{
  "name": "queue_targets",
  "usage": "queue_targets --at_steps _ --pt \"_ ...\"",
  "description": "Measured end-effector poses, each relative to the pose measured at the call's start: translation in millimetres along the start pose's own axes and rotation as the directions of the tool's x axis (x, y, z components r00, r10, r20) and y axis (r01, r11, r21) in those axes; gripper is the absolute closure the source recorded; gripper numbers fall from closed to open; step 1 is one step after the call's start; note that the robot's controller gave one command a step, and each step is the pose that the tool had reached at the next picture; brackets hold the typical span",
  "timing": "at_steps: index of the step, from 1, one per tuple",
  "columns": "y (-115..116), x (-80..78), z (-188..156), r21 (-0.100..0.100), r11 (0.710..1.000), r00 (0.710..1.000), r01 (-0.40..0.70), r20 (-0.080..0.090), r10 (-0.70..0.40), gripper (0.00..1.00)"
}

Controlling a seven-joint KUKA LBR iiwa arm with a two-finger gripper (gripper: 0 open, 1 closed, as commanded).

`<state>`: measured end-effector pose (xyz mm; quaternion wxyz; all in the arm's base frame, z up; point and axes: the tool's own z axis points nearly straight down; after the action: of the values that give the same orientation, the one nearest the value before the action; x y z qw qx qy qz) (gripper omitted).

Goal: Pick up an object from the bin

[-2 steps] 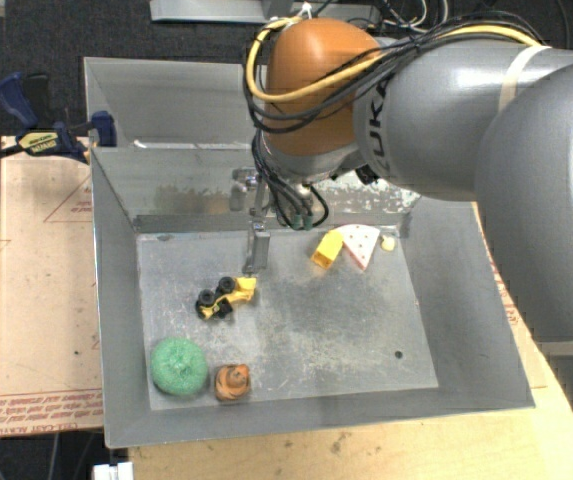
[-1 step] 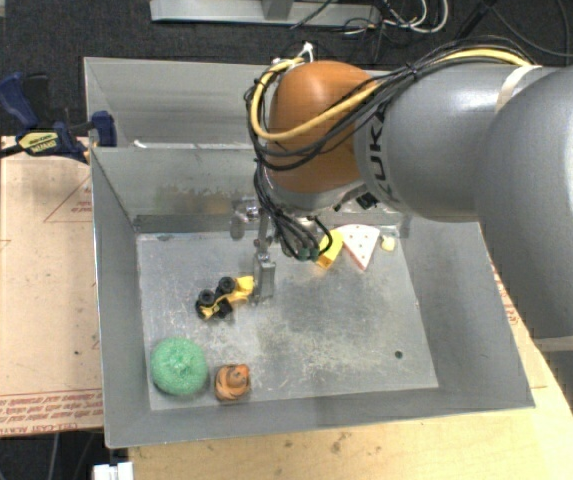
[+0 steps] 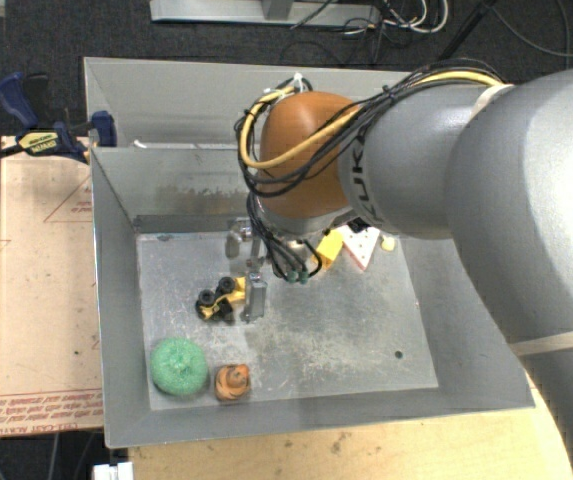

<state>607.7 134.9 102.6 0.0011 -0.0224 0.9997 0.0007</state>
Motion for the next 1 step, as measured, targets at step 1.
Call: queue_targets --at_steps 1 --pt "1.6 -3.0 21.0 0.000 1.000 1.000 -0.003 -0.002 0.003 0.00"
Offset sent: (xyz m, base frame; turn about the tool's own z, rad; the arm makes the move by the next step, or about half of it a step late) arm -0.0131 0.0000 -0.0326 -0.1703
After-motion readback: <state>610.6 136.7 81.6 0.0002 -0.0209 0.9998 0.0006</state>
